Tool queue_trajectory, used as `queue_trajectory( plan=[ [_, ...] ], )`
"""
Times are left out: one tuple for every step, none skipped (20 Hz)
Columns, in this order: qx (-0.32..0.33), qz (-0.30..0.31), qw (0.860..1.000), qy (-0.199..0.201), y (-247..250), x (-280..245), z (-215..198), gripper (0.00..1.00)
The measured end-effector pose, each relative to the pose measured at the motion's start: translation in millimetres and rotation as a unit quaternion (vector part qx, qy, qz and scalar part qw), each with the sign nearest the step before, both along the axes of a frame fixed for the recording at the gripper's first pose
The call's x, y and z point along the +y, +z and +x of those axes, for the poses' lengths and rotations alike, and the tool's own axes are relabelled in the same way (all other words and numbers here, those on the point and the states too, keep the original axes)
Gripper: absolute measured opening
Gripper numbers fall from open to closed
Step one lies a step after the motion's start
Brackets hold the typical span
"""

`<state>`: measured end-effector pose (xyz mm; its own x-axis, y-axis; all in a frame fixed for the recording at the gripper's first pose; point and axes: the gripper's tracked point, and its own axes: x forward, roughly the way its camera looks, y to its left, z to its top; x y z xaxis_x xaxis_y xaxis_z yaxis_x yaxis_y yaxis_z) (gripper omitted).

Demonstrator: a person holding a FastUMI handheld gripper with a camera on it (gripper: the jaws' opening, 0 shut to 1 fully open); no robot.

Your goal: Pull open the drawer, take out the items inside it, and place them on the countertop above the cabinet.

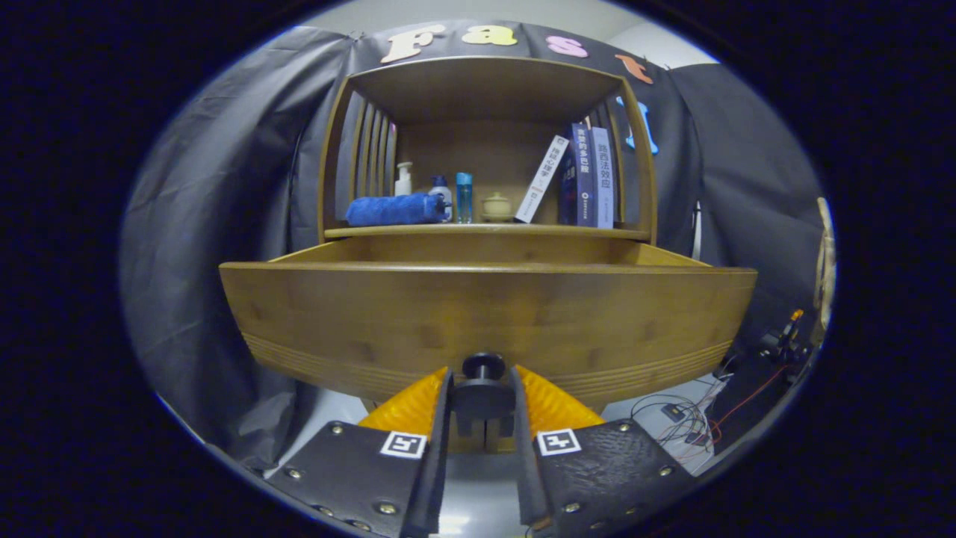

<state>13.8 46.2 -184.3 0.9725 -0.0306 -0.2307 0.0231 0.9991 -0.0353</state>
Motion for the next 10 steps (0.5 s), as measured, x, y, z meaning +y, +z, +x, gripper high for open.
queue_trajectory(
  plan=[
    [0.004, 0.003, 1.0, -0.003, -1, -1, -3, 0.4],
    [0.01, 0.005, 1.0, -0.007, -2, -1, -5, 0.46],
    [0.018, 0.004, 1.0, -0.009, -5, -2, -11, 0.53],
    [0.018, 0.004, 1.0, -0.008, -3, 1, -17, 0.6],
    [0.018, 0.003, 1.0, -0.002, 1, 6, -24, 0.67],
    [0.013, 0.0, 1.0, 0.002, 9, 10, -29, 0.74],
    [0.003, -0.003, 1.0, 0.004, 18, 12, -32, 0.81],
    [-0.004, -0.007, 1.0, 0.004, 29, 14, -36, 0.83],
    [-0.01, -0.011, 1.0, 0.003, 38, 15, -39, 0.85],
    [-0.014, -0.012, 1.0, 0.001, 48, 16, -41, 0.87]
  ],
)
